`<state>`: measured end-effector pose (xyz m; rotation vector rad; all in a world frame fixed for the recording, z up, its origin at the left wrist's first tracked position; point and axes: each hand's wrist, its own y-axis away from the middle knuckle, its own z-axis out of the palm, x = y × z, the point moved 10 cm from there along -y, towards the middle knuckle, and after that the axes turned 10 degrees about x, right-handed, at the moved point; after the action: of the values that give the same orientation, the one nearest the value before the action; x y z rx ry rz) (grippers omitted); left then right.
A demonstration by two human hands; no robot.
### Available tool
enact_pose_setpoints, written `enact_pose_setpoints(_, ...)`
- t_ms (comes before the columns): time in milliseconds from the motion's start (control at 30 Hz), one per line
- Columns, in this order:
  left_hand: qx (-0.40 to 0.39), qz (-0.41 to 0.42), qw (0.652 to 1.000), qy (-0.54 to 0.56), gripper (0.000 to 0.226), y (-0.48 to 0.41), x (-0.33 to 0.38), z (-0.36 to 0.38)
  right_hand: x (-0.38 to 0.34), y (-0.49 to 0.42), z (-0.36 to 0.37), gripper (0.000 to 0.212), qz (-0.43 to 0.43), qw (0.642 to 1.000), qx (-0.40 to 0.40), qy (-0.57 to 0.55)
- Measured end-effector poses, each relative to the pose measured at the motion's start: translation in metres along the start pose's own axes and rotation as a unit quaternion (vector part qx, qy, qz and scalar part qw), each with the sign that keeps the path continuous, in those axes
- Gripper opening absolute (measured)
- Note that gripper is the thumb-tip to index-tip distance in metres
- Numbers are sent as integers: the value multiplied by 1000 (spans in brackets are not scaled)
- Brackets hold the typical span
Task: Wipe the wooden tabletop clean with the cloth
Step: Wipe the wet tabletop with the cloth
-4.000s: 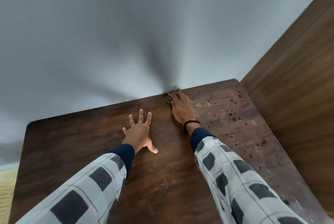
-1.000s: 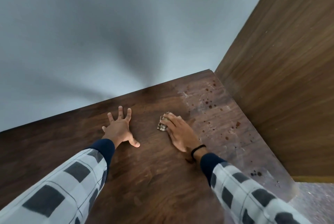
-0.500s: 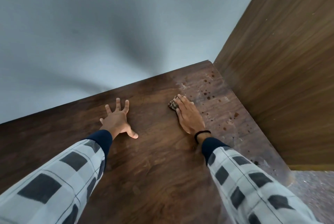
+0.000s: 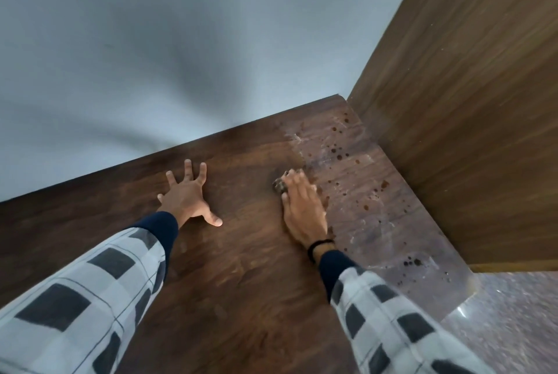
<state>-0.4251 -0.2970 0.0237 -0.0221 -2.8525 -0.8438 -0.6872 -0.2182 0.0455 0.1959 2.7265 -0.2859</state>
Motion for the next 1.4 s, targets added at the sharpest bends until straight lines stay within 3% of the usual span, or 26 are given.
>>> enact_pose_setpoints(133,-4,-5,1000,1,163,2,1,-1,-41,48,15,47,-186,980,-68,-14)
enact_pose_setpoints(200,0,-6,1000,3,162,3,1,-3,-38,23,14,47,-225,971,-75,-8)
enact_pose_setpoints(400,-2,-3,1000,1,161,3,1,-3,-28,-57,18,48,20,1000,-7,-5)
enact_pose_setpoints(467,0,0,1000,-2,161,3,1,-3,-50,-30,26,48,-37,999,-19,-23)
enact_pose_setpoints(567,1,5,1000,1,162,1,1,-2,-55,17,18,49,-229,971,-63,-34)
enact_pose_setpoints(600,3,4,1000,0,162,1,1,-3,-42,15,13,51,-255,964,-74,-28)
enact_pose_setpoints(633,2,2,1000,-1,162,2,0,-2,-26,7,8,51,-237,968,-80,-22)
enact_pose_setpoints(733,-4,-5,1000,-1,163,3,1,-2,20,-21,-8,46,-61,997,-36,-13)
enact_pose_setpoints(800,-7,-4,1000,-3,163,3,2,-2,11,-3,-5,46,-22,1000,-2,3)
enact_pose_setpoints(1000,-5,-7,1000,-3,159,10,4,-6,-3,50,1,47,-243,966,-88,-2)
enact_pose_setpoints(1067,-13,-8,1000,-6,158,12,5,-8,15,20,-7,46,-177,981,-85,4)
enact_pose_setpoints(1133,-14,-8,1000,-11,157,12,5,-7,29,3,-12,45,-53,997,-46,-7)
enact_pose_setpoints(1200,-15,-6,1000,-16,157,11,5,-6,26,19,-12,46,17,1000,-4,1)
enact_pose_setpoints(1400,-15,-10,1000,-9,158,11,5,-8,-5,99,-2,45,-145,988,-55,-5)
